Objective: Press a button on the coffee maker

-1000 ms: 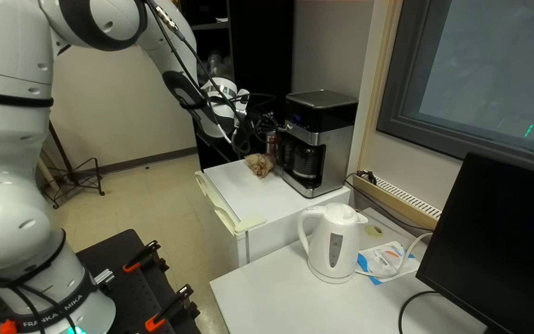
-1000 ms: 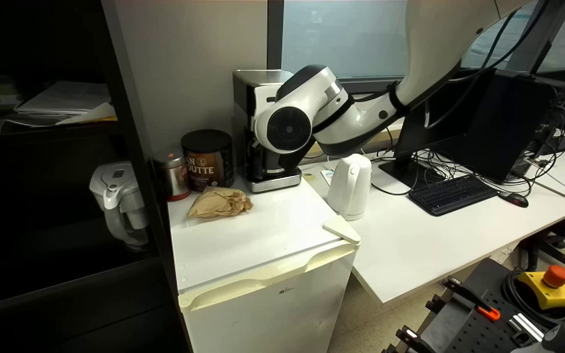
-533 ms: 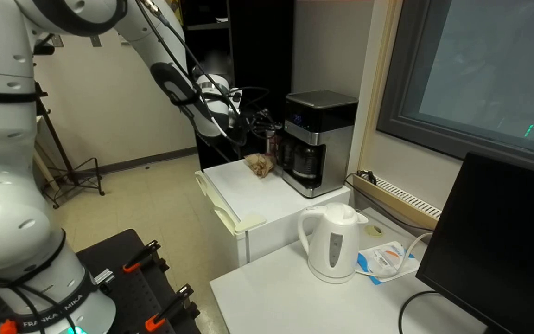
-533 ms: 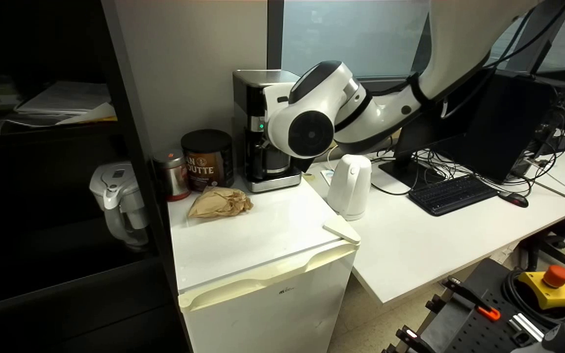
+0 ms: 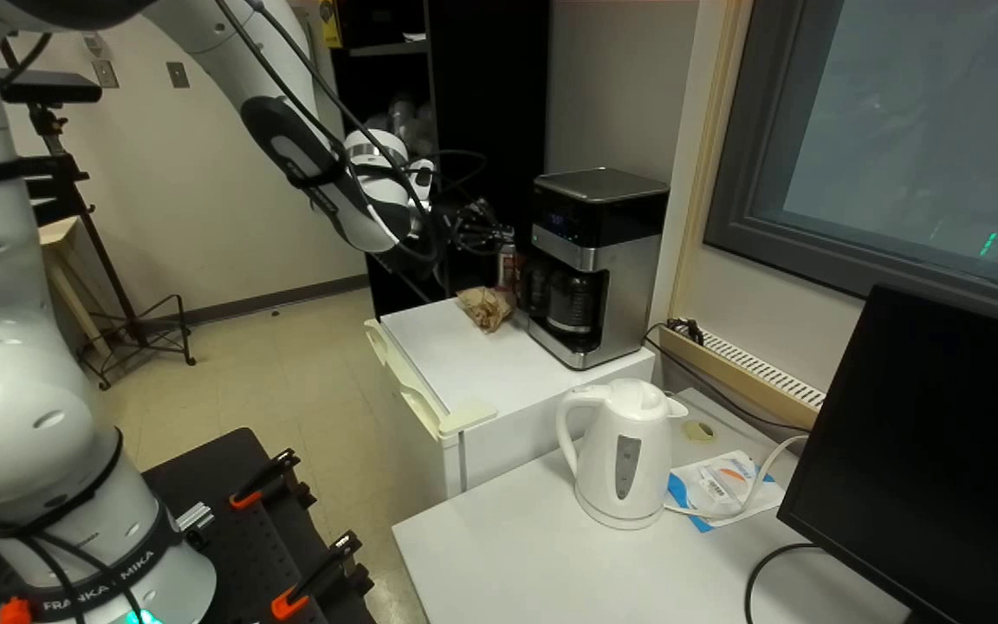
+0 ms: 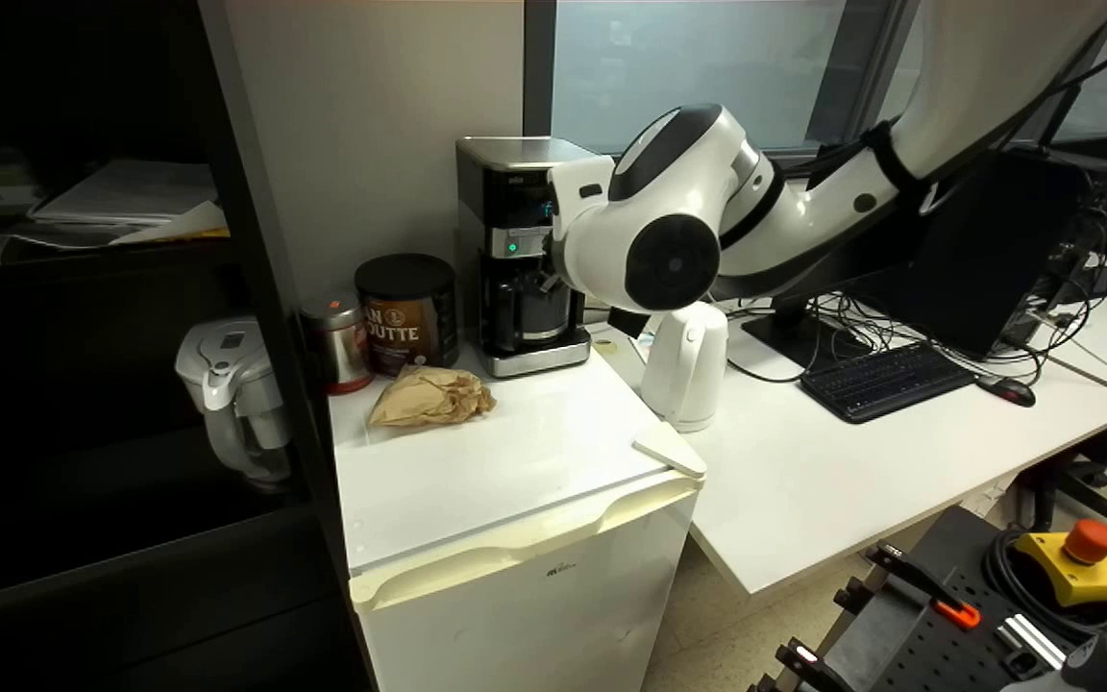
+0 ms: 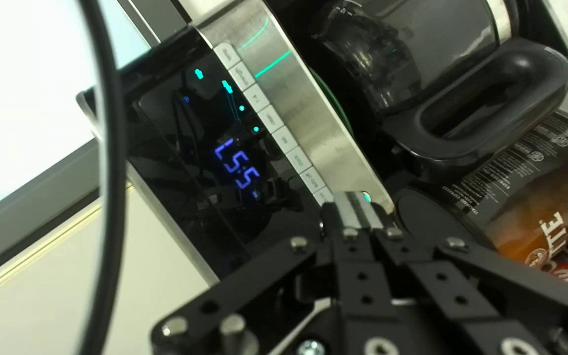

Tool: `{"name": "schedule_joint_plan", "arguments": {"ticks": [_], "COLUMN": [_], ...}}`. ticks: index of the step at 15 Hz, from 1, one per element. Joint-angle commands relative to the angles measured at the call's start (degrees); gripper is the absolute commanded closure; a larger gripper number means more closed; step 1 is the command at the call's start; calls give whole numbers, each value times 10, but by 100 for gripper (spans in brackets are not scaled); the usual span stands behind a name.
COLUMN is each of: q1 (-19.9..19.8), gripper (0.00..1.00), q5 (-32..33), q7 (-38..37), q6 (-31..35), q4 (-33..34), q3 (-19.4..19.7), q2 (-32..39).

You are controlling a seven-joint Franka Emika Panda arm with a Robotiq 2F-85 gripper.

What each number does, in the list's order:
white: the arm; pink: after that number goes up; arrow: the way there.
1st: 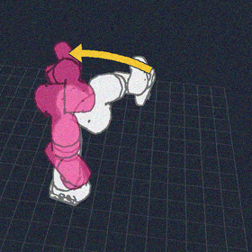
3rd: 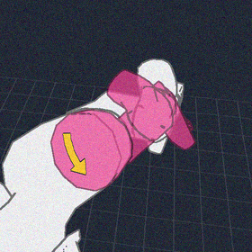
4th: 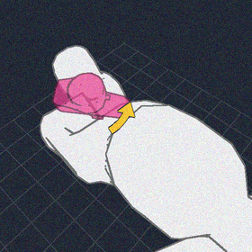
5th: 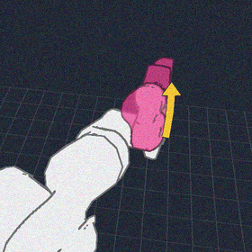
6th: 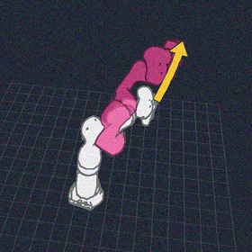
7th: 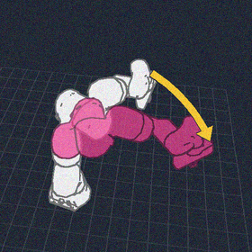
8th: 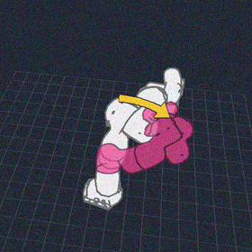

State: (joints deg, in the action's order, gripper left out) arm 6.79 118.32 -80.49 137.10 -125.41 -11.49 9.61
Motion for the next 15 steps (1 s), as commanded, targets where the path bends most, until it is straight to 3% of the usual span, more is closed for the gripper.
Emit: {"name": "schedule_joint_plan", "arguments": {"ticks": [1, 4, 6, 8, 11, 15], "q1": [-4, -7, -11, -17, -25, -26], "gripper": [100, 100, 100, 100, 100, 100], "q5": [5, -10, -55, -156, -306, -497], "q7": [-21, -27, -12, 38, 134, 263], "q6": [33, 65, 101, 154, 178, 122], "q4": [-43, -58, -67, -79, -112, -145], "q3": [4, 10, 17, 30, 51, 64], "q2": [-51, -74, -91, -107, -124, -133]}}
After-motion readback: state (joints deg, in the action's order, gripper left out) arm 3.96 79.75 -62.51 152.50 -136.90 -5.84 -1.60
